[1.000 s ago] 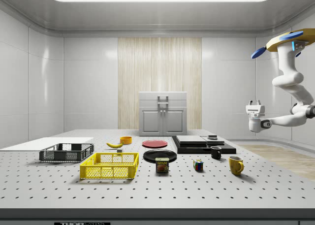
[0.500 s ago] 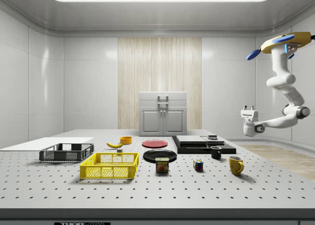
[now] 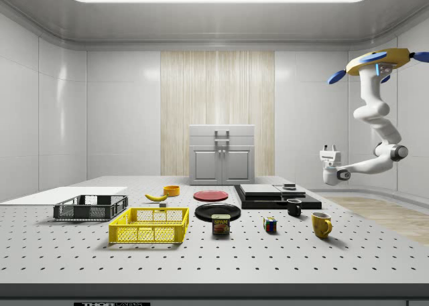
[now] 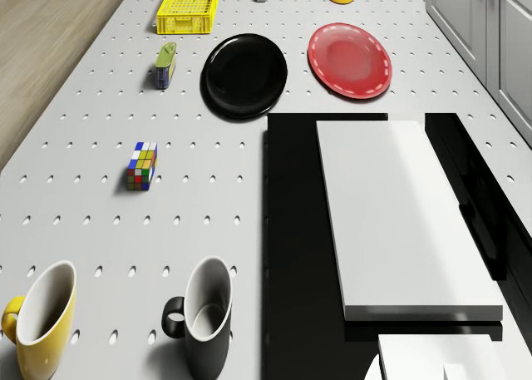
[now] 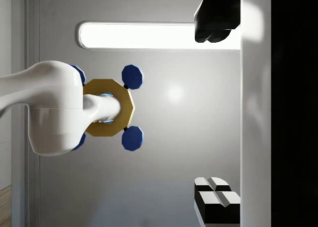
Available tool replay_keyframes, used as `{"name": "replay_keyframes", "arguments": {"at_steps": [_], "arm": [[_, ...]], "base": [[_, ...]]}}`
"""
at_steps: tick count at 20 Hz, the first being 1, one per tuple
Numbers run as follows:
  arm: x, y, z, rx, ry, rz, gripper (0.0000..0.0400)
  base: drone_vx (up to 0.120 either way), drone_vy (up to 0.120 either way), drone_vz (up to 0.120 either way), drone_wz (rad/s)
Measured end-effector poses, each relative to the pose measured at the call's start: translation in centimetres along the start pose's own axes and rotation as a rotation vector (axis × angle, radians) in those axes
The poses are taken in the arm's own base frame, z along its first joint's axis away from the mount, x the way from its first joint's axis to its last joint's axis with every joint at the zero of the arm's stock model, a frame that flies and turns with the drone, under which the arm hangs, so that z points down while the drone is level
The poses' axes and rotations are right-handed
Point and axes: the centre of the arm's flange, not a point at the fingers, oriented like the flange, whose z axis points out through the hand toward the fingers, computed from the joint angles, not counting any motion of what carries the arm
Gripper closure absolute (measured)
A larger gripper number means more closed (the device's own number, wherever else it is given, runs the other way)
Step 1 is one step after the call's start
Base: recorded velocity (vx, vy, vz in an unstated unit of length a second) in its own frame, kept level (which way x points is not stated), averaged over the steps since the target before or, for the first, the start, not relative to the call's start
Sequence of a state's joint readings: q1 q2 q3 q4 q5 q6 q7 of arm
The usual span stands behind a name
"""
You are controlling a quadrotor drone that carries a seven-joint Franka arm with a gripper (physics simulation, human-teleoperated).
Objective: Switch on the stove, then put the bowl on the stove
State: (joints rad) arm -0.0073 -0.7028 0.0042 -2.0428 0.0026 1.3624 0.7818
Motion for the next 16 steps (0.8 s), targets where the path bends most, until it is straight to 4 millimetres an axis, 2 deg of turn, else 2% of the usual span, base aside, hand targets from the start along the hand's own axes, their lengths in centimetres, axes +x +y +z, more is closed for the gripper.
{"name": "replay_keyframes", "arguments": {"at_steps": [6,11,16], "arm": [[-0.03,0.02,-0.06,0.003,0.004,0.0,0.0],[-0.06,0.04,-0.07,0.005,0.007,0.0,0.0],[-0.11,0.05,-0.08,0.006,0.012,0.0,0.0]], "base": [[0.113,-0.12,0.0,0.0],[0.0,-0.12,0.0,0.0],[0.112,-0.12,0.0,0.0]]}}
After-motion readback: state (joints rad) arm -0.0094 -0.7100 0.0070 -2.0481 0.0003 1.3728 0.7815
